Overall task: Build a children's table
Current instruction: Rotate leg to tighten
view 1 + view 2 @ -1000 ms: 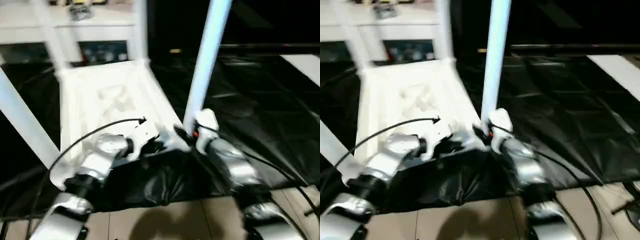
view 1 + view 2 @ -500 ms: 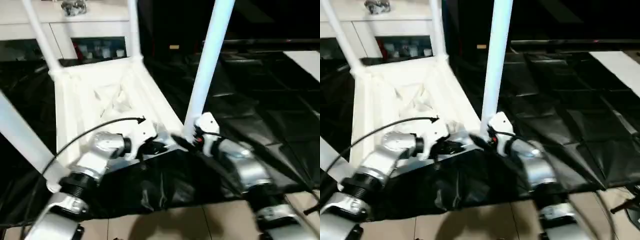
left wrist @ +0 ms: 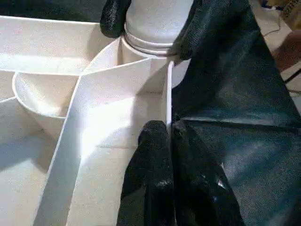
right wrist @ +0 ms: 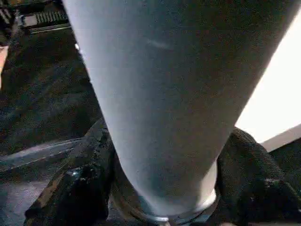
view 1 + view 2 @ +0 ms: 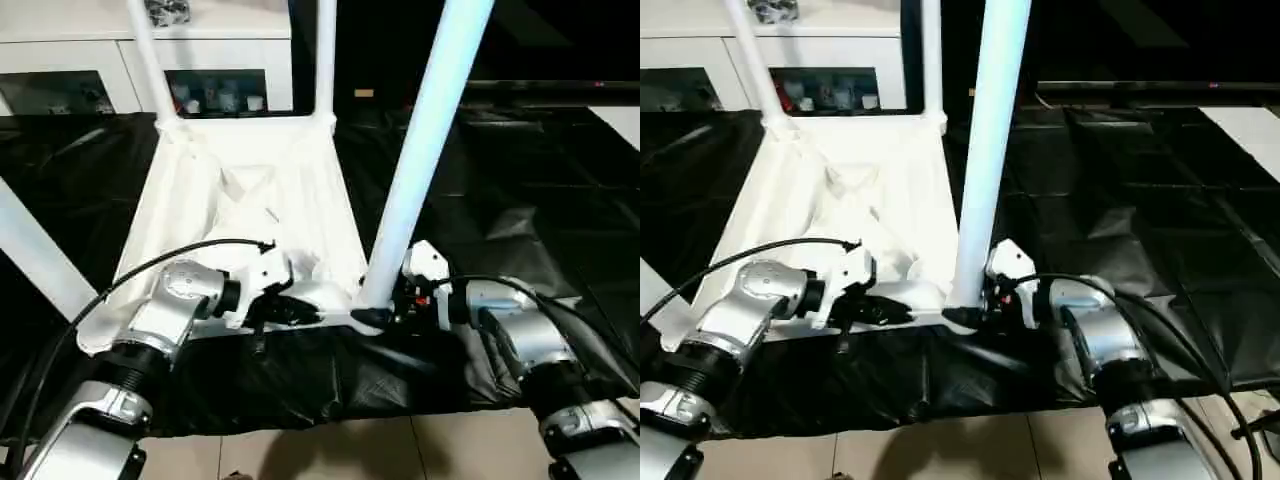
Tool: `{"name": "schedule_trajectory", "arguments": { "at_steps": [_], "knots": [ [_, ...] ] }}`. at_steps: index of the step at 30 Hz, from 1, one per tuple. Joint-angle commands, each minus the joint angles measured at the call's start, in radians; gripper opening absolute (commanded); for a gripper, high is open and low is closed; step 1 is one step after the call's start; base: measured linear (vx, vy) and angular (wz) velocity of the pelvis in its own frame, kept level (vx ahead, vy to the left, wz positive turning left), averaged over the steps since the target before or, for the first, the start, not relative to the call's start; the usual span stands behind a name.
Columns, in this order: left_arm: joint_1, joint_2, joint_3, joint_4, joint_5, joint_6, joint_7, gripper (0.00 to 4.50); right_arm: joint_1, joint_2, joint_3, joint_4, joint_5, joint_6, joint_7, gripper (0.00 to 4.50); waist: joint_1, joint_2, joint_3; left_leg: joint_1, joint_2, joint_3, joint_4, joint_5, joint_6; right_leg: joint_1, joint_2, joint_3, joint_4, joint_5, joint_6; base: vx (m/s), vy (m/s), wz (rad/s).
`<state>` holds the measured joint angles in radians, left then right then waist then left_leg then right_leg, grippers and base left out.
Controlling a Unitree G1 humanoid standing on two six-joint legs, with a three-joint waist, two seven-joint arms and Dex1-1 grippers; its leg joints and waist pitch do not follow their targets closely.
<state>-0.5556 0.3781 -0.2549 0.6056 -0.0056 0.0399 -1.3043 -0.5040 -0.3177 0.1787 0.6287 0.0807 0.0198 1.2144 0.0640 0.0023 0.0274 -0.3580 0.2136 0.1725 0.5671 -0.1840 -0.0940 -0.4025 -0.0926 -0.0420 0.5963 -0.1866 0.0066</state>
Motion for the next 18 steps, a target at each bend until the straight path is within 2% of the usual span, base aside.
{"name": "schedule_trajectory", "arguments": {
  "at_steps": [1,6,10,14,15,16,17,18],
  "knots": [
    [-0.028,0.003,0.005,0.004,-0.006,-0.006,0.011,0.00,0.021,0.011,0.063,0.011,-0.004,0.016,0.066,2.70,0.002,-0.003,-0.049,0.003,0.012,0.013,-0.059,-0.191,0.065,0.051,-0.030,0.023,-0.052,-0.080,-0.270,0.000,0.000,0.00],
    [-0.034,0.020,0.009,0.014,-0.013,-0.010,-0.006,0.00,0.020,0.008,0.066,0.008,0.006,0.020,0.090,2.66,0.003,-0.004,-0.050,0.002,0.011,0.014,-0.056,-0.167,0.076,0.053,-0.029,0.022,-0.049,-0.054,-0.274,0.000,0.000,0.00],
    [-0.039,0.027,0.013,0.030,-0.013,-0.022,-0.011,0.00,0.027,0.011,0.066,0.007,0.004,0.020,0.098,2.65,0.004,-0.004,-0.048,0.003,0.012,0.014,-0.058,-0.184,0.071,0.050,-0.029,0.022,-0.052,-0.085,-0.270,0.000,0.000,0.00],
    [-0.032,0.024,0.019,0.019,0.006,-0.015,0.046,0.00,0.043,0.041,0.044,0.003,-0.006,0.024,-0.002,2.65,0.004,-0.005,-0.048,0.003,0.013,0.014,-0.060,-0.188,0.061,0.050,-0.031,0.023,-0.053,-0.092,-0.265,0.000,0.000,0.00],
    [-0.021,0.010,0.022,0.000,0.018,-0.008,0.098,0.00,0.052,0.076,0.024,0.010,-0.037,0.013,-0.147,2.65,0.002,-0.004,-0.044,0.003,0.012,0.013,-0.063,-0.200,0.051,0.047,-0.031,0.024,-0.056,-0.116,-0.256,0.000,0.000,0.00],
    [-0.021,0.010,0.022,0.000,0.018,-0.008,0.098,0.00,0.052,0.076,0.024,0.010,-0.037,0.013,-0.147,2.65,0.000,-0.005,-0.043,0.003,0.012,0.012,-0.065,-0.216,0.043,0.047,-0.033,0.025,-0.059,-0.144,-0.248,0.000,0.000,0.00],
    [-0.005,-0.013,0.025,-0.030,0.024,0.006,0.149,0.00,0.061,0.122,-0.002,0.015,-0.060,0.007,-0.299,2.65,-0.004,-0.006,-0.040,0.006,0.012,0.011,-0.070,-0.250,0.021,0.044,-0.036,0.027,-0.066,-0.211,-0.231,0.000,0.000,0.00],
    [0.006,-0.026,0.023,-0.050,0.023,0.019,0.166,0.00,0.065,0.149,-0.020,0.012,-0.056,0.019,-0.357,2.65,-0.011,-0.005,-0.038,0.004,0.009,0.006,-0.075,-0.281,0.003,0.045,-0.036,0.026,-0.070,-0.289,-0.202,0.000,0.000,0.00]
  ]
}}
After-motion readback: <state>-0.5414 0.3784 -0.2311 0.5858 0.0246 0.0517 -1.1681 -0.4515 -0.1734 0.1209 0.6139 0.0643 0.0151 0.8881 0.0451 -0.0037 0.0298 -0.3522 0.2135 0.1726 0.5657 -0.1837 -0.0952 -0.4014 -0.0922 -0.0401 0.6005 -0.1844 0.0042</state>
